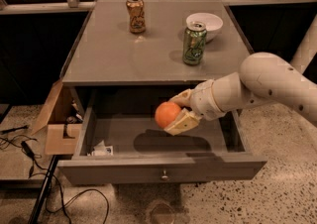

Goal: Place orange into top drawer

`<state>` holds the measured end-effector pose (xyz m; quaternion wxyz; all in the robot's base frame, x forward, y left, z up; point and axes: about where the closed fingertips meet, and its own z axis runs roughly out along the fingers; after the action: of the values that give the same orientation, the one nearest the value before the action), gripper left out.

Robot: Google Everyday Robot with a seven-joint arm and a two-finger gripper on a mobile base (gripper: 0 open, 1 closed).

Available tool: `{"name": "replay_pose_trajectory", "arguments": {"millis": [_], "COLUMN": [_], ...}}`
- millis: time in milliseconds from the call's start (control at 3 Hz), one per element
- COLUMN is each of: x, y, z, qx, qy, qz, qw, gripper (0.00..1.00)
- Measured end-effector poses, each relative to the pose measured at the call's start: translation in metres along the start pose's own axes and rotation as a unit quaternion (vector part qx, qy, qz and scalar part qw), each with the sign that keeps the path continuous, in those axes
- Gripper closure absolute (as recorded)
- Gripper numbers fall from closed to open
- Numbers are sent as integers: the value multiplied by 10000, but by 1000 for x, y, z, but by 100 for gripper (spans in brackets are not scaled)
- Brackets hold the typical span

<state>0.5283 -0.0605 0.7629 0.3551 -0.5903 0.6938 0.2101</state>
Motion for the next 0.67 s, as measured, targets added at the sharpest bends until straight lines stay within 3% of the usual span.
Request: {"name": "replay_pose_trajectory", "arguments": {"millis": [667], "x": [57], "y": [-10], "z": [23], "qx": [224], "qy": [112], "qz": [-355], "qw": [9991], "gripper": [100]}}
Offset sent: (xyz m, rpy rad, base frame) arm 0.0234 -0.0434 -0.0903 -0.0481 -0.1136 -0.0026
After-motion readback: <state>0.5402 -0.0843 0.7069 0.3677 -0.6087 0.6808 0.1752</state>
